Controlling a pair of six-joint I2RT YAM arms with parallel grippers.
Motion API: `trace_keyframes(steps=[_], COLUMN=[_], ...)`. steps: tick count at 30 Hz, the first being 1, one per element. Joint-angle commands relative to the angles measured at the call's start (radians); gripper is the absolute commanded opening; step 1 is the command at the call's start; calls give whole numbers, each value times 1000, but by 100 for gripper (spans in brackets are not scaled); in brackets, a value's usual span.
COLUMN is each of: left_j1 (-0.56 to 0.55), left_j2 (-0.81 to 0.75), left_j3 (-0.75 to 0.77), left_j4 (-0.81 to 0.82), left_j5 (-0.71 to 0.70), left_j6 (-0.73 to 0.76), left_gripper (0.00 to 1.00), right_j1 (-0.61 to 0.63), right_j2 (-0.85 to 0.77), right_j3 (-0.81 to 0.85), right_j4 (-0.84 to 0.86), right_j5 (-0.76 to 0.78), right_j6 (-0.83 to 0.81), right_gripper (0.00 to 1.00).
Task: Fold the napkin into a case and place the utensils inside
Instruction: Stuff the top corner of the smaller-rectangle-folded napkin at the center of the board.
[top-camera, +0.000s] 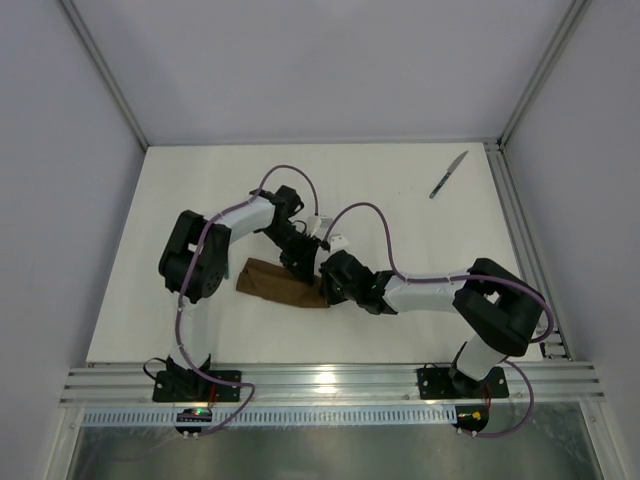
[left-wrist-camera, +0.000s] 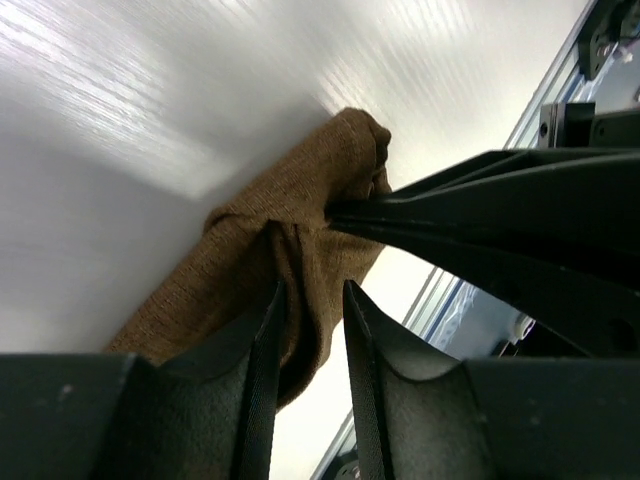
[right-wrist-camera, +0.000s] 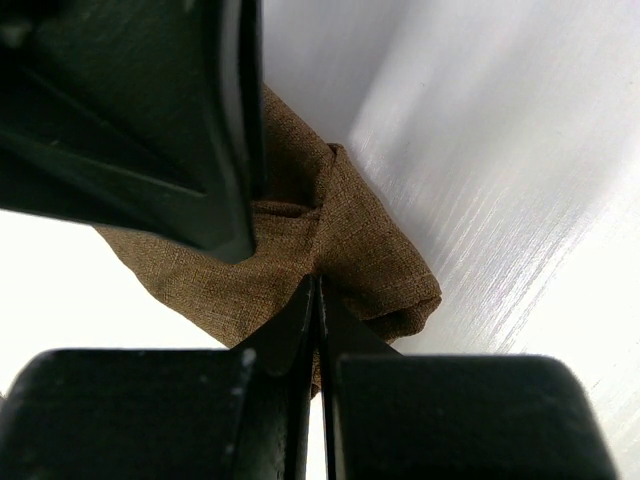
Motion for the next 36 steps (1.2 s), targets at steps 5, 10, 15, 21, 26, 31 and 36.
trace_keyframes(steps=[5, 10, 15, 21, 26, 31, 36], left_j1=[-2, -5, -5, -5, -7, -21, -56], left_j2=[-8, 3, 10, 13, 41, 93, 69], left_j3=[-15, -34, -5, 3, 17, 58, 58], left_j4=[-124, -71, 24, 92, 110, 54, 23], left_j5=[-12, -29, -20, -15, -38, -32, -29], left_j6=[127, 99, 21, -40, -67, -37, -1], left_gripper=[31, 22, 0, 0, 0, 0, 0], right_j1=[-10, -9, -9, -10, -18, -30, -47], right_j2=[18, 13, -15, -76, -76, -52, -73], right_j3=[0, 23, 43, 46, 41, 41, 24], right_j4=[-53, -62, -71, -77, -64, -53, -53], right_j5=[-3, -9, -8, -28, -48, -66, -51], right_j6=[11, -7, -64, -98, -95, -84, -67], right_gripper=[4, 4, 4, 4, 4, 4, 4])
